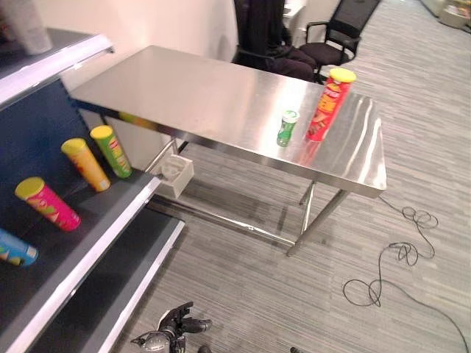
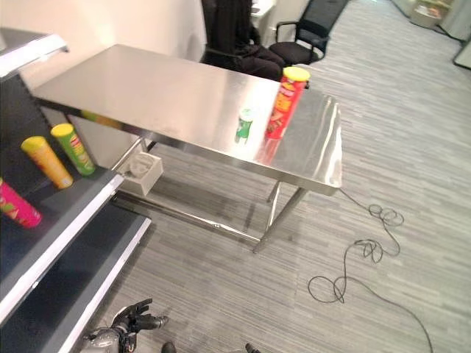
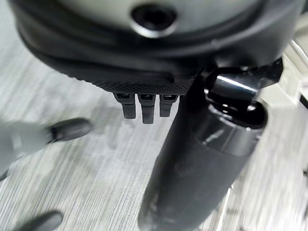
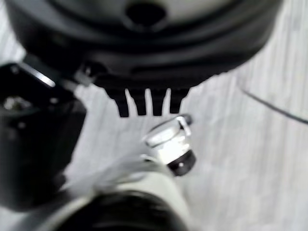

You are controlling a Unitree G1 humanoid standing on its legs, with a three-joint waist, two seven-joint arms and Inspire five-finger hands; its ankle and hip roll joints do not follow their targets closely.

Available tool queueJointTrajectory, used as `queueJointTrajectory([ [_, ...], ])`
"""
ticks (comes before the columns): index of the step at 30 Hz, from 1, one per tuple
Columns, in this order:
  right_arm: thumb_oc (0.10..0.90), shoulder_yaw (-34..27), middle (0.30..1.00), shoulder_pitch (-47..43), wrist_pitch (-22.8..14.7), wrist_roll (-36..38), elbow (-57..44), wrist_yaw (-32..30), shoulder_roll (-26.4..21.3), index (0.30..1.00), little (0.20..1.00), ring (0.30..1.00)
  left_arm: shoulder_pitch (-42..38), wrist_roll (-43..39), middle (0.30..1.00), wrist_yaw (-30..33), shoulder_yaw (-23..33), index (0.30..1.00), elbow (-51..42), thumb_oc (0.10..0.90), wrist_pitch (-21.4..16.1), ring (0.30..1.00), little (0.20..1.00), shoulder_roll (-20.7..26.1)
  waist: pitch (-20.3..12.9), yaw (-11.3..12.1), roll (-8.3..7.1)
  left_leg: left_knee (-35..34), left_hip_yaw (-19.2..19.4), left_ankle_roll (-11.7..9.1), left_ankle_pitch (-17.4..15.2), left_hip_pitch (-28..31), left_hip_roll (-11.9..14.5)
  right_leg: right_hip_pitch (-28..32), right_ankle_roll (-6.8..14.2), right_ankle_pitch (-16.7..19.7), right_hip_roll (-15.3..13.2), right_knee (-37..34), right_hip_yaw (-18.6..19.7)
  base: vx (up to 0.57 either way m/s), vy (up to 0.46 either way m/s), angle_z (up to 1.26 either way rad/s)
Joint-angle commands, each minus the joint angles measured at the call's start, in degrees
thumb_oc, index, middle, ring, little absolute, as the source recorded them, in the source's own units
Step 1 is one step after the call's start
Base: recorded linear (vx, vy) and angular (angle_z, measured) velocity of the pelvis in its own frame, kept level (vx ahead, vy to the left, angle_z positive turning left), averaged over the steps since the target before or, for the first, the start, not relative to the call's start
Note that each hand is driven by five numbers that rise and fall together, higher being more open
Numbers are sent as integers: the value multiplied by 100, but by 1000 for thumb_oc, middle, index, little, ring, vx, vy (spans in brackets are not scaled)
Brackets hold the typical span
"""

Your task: Put the goods on the table back onto the shelves and tidy them up.

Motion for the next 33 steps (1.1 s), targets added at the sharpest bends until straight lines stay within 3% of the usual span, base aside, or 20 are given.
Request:
queueJointTrajectory([
  [1, 800, -217, 900, 58, -402, -238, -1786, -146, -588, 900, 900, 900, 328, 219, 900, -183, 344, 900, -343, 800, -126, 900, 900, 63, 98, 34, 145, 29, 505, -688, -451, 298, 408, -362, -161, 1498, -476, -527, -1686, 181, 215, -109],
  [2, 800, -315, 900, 183, -394, -452, -2154, -208, -717, 900, 900, 900, 393, 234, 900, -196, 398, 900, -380, 800, -114, 900, 900, 50, 68, 13, 137, 29, 652, -713, -533, 362, 421, -416, -160, 1405, -534, -703, -2068, 145, 127, -87],
  [3, 800, -318, 900, 192, -388, -454, -2163, -208, -718, 900, 900, 900, 397, 234, 900, -195, 396, 900, -381, 800, -114, 900, 900, 48, 66, 13, 141, 29, 650, -714, -534, 363, 424, -412, -161, 1405, -532, -707, -2072, 162, -11, -68],
  [5, 800, -585, 900, 344, -404, -690, -2767, -348, -984, 900, 900, 900, 453, 321, 900, -223, 421, 900, -339, 800, -83, 900, 900, -25, 17, -45, 129, 29, 801, -758, -695, 496, 444, -585, -142, 1335, -384, -1333, -2428, 211, -69, -129],
  [7, 800, -927, 900, 444, -393, -797, -3229, -478, -1202, 900, 900, 900, 402, 542, 900, -247, 447, 900, -108, 800, -23, 900, 900, -131, 37, -163, 63, 29, 830, -795, -919, 742, 385, -881, -33, 1640, -171, -2023, -2584, 337, -93, -45],
  [8, 800, -1181, 900, 602, -431, -871, -3711, -565, -1295, 900, 900, 900, 296, 755, 900, -279, 400, 900, -22, 800, -21, 900, 900, -205, 41, -265, 8, 29, 785, -840, -1016, 845, 345, -816, 24, 1675, -162, -2465, -2621, 265, -67, -7],
  [12, 800, -1798, 900, 935, -618, -840, -4644, -742, -1429, 900, 900, 900, 249, 707, 900, -219, 566, 900, 40, 800, -79, 900, 900, -329, -20, -324, -28, 29, 812, -893, -994, 1018, 464, -565, -117, 1628, 35, -2509, -2274, 207, -110, 25],
  [14, 800, -2377, 900, 925, -1126, -257, -5396, -756, -1596, 900, 900, 900, 258, 528, 900, -210, 643, 900, -58, 800, -165, 900, 900, -416, -126, -356, 45, 29, 801, -987, -692, 1165, 603, -344, -212, 1552, 188, -2543, -2336, 272, -135, -21],
  [15, 800, -2386, 900, 936, -1122, -253, -5404, -752, -1598, 900, 900, 900, 260, 527, 900, -209, 637, 900, -59, 800, -166, 900, 900, -420, -123, -353, 50, 29, 799, -992, -691, 1171, 608, -333, -214, 1554, 193, -2552, -2340, 191, -104, -7],
  [18, 800, -2856, 900, 1004, -1713, 960, -6204, -5, -1904, 900, 900, 900, 281, 526, 900, -312, 621, 900, -98, 800, -269, 900, 900, -368, -205, -374, 58, 601, 750, -1235, -221, 1077, 833, -62, -333, 1523, 352, -2751, -2346, 206, -135, -2],
  [21, 800, -3167, 900, 994, -1738, 1542, -7064, 706, -2413, 900, 900, 900, 413, 412, 900, -431, 826, 900, -177, 800, -338, 900, 900, -309, -168, -295, -98, 1857, 671, -1441, 220, 640, 1125, 270, -536, 1380, 453, -2864, -2270, 178, -167, 13],
  [22, 800, -3361, 900, 975, -1758, 1708, -7234, 842, -2507, 900, 900, 900, 457, 352, 900, -436, 892, 900, -208, 800, -367, 900, 900, -324, -155, -274, -158, 2332, 630, -1447, 317, 434, 1215, 346, -602, 1314, 447, -2863, -2247, 276, -111, -19],
  [23, 800, -3727, 900, 784, -1849, 1938, -7400, 795, -2507, 900, 900, 900, 470, 191, 900, -463, 897, 900, -235, 800, -418, 900, 900, -426, -108, -201, -328, 2653, 900, -1348, 232, -18, 1523, 609, -593, 1166, 273, -2929, -2270, 275, -8, -30],
  [25, 800, -4021, 900, 578, -2098, 2027, -7470, 403, -2301, 900, 900, 900, 585, 22, 900, -495, 953, 900, -187, 800, -383, 900, 900, -515, -175, -99, -319, 1883, 1073, -1316, -17, -32, 1677, 779, -441, 1137, 122, -3069, -2196, 312, 254, 2],
  [26, 800, -4078, 900, 355, -2348, 2167, -7515, 89, -2176, 900, 900, 900, 628, -146, 900, -426, 983, 900, -128, 800, -355, 900, 900, -592, -233, -29, -262, 1030, 1043, -1399, 147, -83, 1791, 813, -337, 1090, 11, -3123, -2139, 215, 295, -2],
  [28, 800, -4073, 900, 229, -2497, 2191, -7497, -137, -2131, 900, 900, 900, 617, -234, 900, -357, 1005, 900, -48, 800, -358, 900, 900, -626, -268, 10, -213, 681, 978, -1478, 378, -109, 1897, 800, -290, 1074, -27, -3149, -2103, 107, 204, -35],
  [30, 800, -3978, 900, 24, -2580, 2004, -7509, -521, -2081, 900, 900, 900, 550, -298, 900, -249, 987, 900, 20, 800, -387, 900, 900, -673, -302, 118, -121, 256, 631, -1606, 688, -199, 2069, 858, -187, 1003, -85, -3180, -2034, 160, 241, -41],
  [33, 800, -4106, 900, -120, -2698, 1500, -7703, -1079, -2001, 900, 900, 900, 403, 20, 900, -187, 597, 900, 4, 800, -447, 900, 900, -757, -300, 112, 72, 29, 201, -1751, 690, -360, 2154, 950, -26, 932, -300, -3180, -1989, 133, 337, -45],
])
